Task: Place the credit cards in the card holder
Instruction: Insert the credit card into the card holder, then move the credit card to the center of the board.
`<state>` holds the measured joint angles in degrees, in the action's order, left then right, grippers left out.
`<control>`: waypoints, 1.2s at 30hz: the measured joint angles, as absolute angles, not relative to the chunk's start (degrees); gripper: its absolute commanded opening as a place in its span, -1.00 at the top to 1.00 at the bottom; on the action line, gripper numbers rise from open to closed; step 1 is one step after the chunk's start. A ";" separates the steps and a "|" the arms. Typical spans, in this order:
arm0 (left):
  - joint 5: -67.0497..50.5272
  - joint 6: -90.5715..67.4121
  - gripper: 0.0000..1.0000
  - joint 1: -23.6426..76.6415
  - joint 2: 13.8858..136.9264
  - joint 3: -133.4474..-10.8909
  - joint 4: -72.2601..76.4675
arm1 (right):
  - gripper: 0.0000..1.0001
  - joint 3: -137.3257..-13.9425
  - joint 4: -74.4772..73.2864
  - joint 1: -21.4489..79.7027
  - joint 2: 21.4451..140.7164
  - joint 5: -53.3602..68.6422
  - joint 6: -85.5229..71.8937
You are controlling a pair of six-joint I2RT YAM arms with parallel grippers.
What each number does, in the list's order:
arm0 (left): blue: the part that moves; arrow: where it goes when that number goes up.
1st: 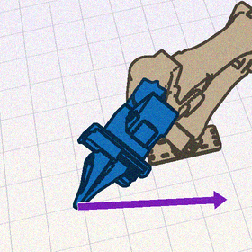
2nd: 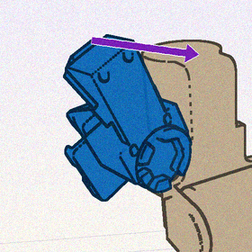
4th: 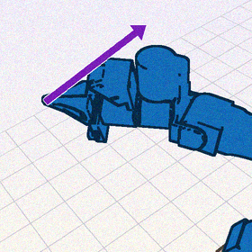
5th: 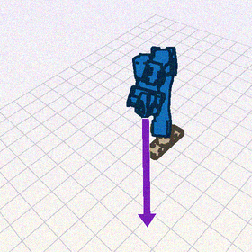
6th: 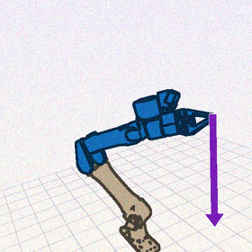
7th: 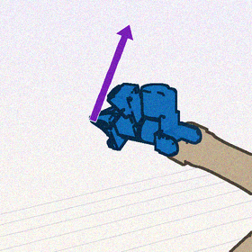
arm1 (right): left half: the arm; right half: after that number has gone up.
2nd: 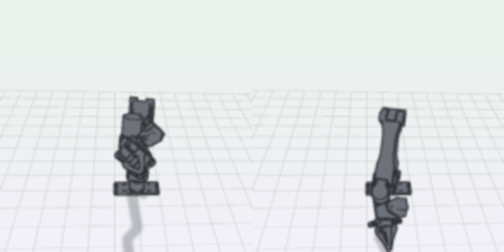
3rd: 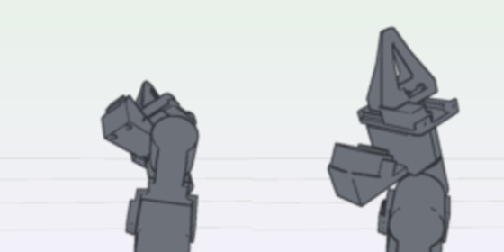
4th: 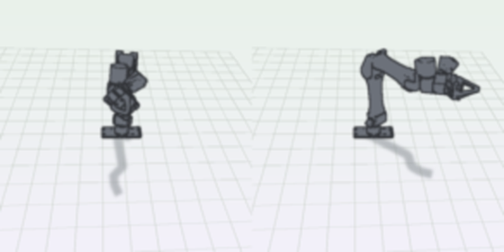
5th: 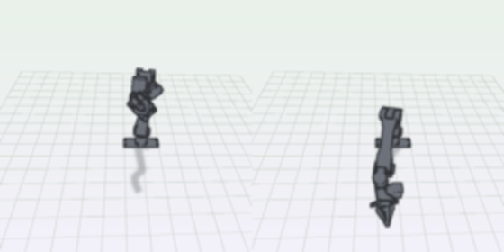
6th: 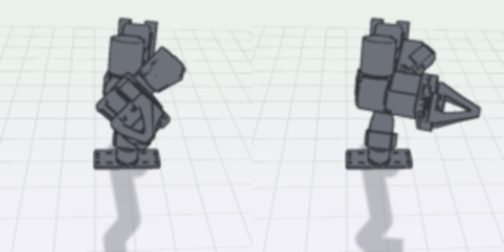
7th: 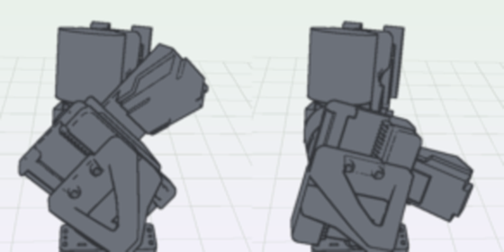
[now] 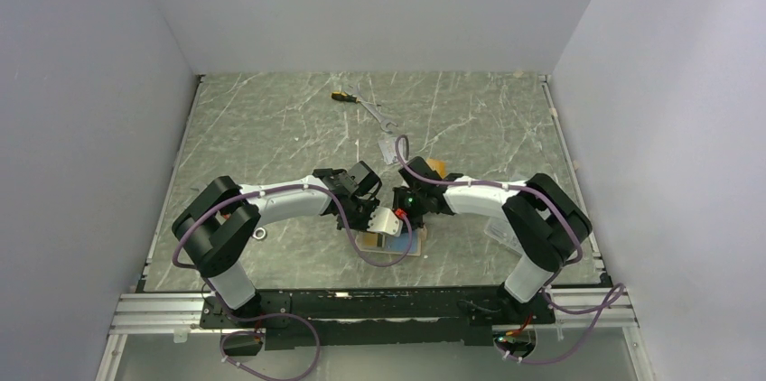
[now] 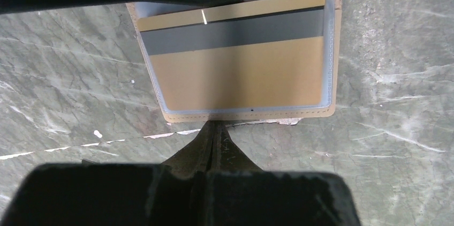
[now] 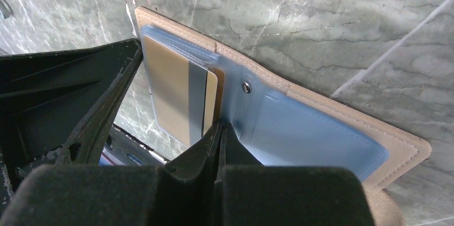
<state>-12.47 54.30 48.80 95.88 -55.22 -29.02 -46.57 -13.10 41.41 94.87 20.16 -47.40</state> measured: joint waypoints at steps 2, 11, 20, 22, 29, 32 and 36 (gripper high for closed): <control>-12.47 54.33 1.00 48.80 95.88 -55.22 -29.02 | 1.00 -46.61 -13.34 41.47 94.98 20.21 -47.31; -12.64 54.30 1.00 48.80 95.85 -55.24 -29.17 | 1.00 -45.91 -13.52 39.24 93.80 20.49 -46.57; -13.74 54.08 0.99 48.66 95.88 -55.92 -30.92 | 0.77 -46.04 -13.45 38.68 94.02 22.13 -46.02; -15.16 53.54 0.90 47.94 96.01 -56.99 -33.71 | 0.50 -46.70 -15.51 36.97 93.21 22.63 -45.06; -22.06 51.11 0.69 37.30 96.49 -70.67 -45.10 | 0.02 -57.67 -22.61 22.70 88.38 22.46 -39.46; -26.83 47.24 0.66 30.61 96.97 -80.44 -47.13 | -0.05 -66.70 -23.53 18.13 90.78 22.39 -36.82; -32.05 38.70 0.54 24.38 99.57 -89.36 -45.45 | -0.07 -77.87 -23.11 15.27 99.24 22.09 -33.85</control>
